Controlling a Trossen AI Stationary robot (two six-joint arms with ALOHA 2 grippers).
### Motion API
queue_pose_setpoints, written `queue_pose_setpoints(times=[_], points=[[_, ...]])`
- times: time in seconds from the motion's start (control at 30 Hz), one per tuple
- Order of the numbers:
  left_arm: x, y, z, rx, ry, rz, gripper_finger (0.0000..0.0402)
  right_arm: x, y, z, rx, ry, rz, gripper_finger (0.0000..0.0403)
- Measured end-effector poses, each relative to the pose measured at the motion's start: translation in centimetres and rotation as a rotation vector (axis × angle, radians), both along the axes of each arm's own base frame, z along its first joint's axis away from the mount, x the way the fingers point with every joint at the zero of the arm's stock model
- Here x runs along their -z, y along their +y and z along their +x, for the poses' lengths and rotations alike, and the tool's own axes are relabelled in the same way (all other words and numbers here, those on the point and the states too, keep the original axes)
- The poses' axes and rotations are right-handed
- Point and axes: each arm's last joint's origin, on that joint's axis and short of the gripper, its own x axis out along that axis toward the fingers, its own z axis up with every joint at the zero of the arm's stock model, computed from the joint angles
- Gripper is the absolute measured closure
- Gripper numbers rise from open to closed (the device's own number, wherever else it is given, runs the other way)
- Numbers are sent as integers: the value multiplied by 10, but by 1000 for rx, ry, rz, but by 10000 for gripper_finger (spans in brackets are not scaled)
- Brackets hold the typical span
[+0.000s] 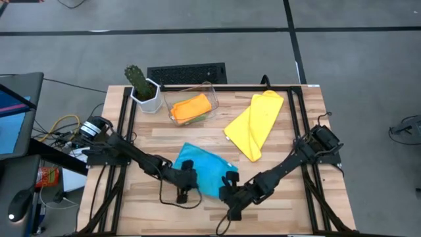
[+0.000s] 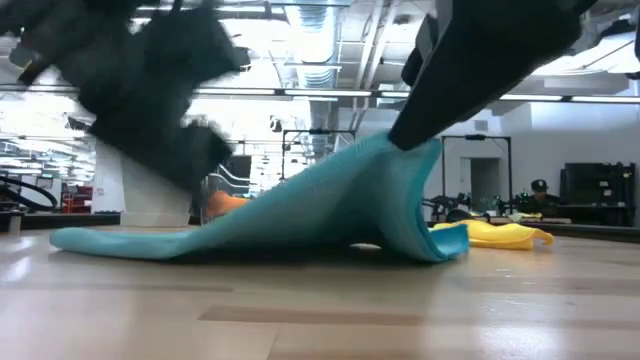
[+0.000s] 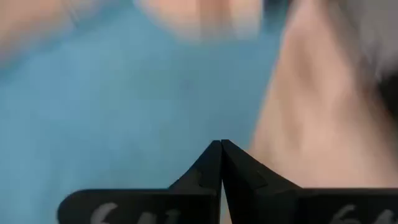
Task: Fold microfiber towels
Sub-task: Fold the blue microfiber cloth
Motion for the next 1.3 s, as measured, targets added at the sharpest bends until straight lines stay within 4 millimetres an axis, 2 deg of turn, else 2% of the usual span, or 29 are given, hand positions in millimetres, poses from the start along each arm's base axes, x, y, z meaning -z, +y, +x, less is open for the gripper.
queue_pose_setpoints(times=[0.1,0.27,0.37,0.6,0.77,0.9,1.07,1.2,1.3], points=[[-12,-8,6,-140,-160,-84,402,-1,0,1,1,-10,8,383],[1,-21,7,-361,-213,-162,402,-1,0,1,2,-10,5,381],[11,-32,8,-414,-211,-211,402,-1,0,1,-12,-11,-6,384],[24,-63,29,-448,-204,-252,402,-1,-1,2,-7,-18,-4,377],[34,-77,49,-460,-199,-279,402,0,-2,2,-9,-12,-7,379],[41,-83,58,-464,-161,-291,402,1,0,-1,-23,0,-16,383],[44,-83,52,-468,-81,-246,402,2,0,-1,-24,5,-18,378],[33,-81,43,-445,3,-212,402,1,0,-1,-23,1,-17,379],[18,-81,40,-442,-11,-224,402,1,0,-1,-24,0,-19,382]])
